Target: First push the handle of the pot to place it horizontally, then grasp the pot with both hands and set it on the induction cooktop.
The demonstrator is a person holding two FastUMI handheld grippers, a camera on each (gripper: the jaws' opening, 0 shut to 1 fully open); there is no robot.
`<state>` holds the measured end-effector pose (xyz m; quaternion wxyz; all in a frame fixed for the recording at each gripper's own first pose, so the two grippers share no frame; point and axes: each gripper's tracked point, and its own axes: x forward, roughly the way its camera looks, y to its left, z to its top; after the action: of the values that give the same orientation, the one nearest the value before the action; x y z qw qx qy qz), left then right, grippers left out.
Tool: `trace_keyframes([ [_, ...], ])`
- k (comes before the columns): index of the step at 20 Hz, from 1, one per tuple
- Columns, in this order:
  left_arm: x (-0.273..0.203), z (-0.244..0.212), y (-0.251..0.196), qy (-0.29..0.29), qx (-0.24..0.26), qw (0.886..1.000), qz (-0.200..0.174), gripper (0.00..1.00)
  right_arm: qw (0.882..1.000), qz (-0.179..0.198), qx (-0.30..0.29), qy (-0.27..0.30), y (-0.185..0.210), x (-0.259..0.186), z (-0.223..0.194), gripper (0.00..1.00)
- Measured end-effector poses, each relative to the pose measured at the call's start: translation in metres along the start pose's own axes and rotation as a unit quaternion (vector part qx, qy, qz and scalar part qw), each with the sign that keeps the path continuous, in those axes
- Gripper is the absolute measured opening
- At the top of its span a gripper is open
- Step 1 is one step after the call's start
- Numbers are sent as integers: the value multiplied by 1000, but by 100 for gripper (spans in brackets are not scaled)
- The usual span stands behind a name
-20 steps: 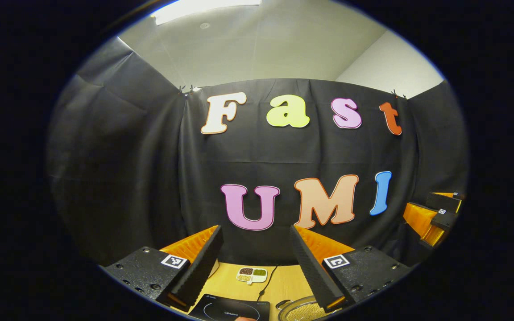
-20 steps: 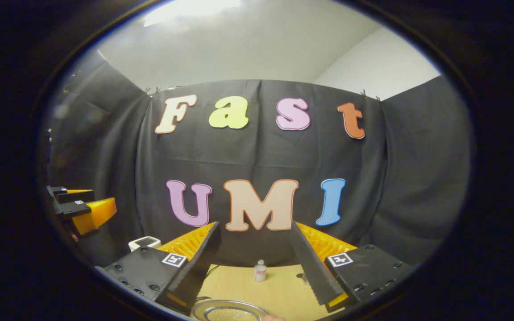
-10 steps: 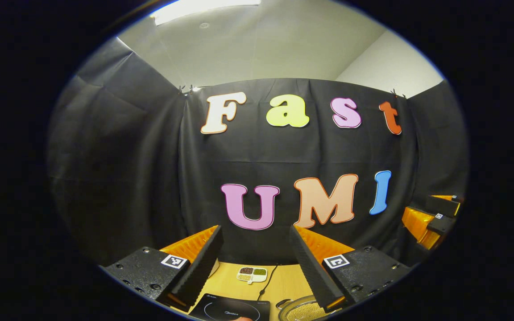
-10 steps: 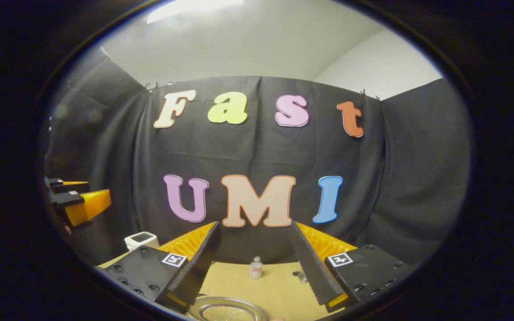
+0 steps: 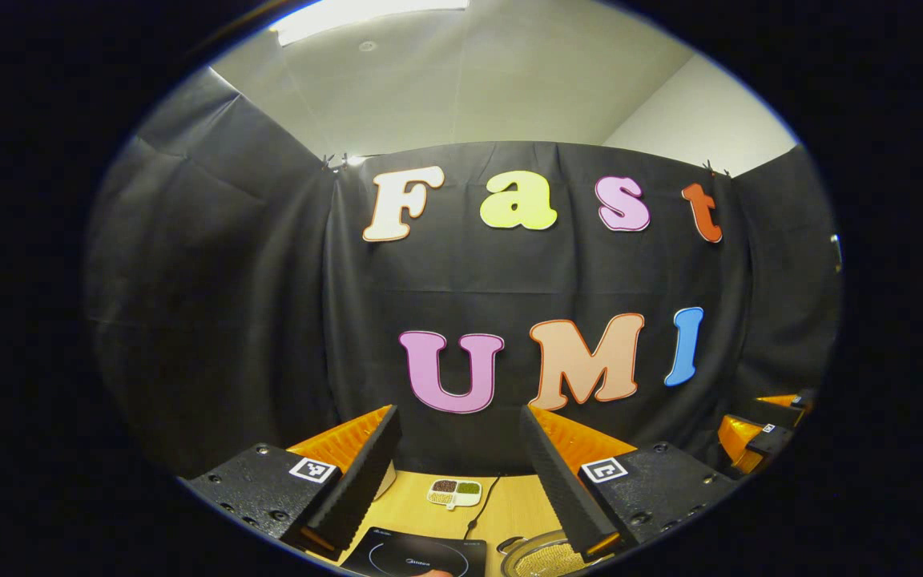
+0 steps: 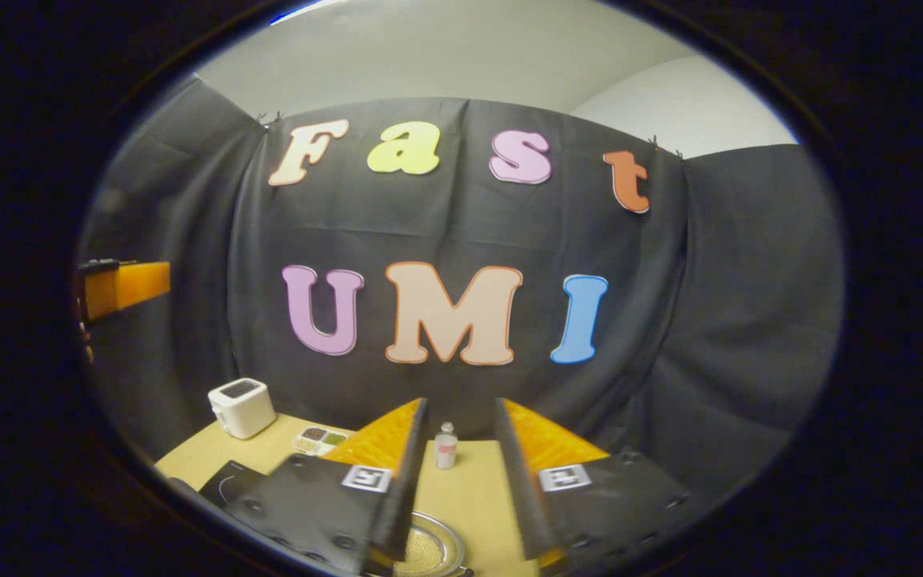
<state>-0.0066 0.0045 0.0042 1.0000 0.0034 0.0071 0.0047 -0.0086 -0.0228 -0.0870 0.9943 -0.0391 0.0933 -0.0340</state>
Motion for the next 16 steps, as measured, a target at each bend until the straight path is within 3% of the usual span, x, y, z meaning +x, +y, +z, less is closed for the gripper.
trace_keyframes([
  [2, -1, 0, 4, 1, 2, 1000, 4, 96, 1000, -8, 7, 17, -6, 5, -22, 17],
  [3, 1, -1, 5, 1, 2, 1000, 6, 95, 999, -4, 11, 30, -4, 4, -35, 10],
  [6, 2, -3, 13, 5, 3, 1000, 14, 95, 997, -3, 26, 79, -8, 5, -84, 10],
  [7, 2, -4, 17, 6, 4, 1000, 17, 95, 996, -2, 29, 86, -7, 4, -96, 15],
  [9, 4, -6, 23, 8, 4, 1000, 24, 95, 995, 8, 28, 99, -5, 3, -126, 11],
  [16, 7, -13, 35, 17, 11, 999, 37, 95, 989, 41, -5, 144, 8, -6, -205, 11],
])
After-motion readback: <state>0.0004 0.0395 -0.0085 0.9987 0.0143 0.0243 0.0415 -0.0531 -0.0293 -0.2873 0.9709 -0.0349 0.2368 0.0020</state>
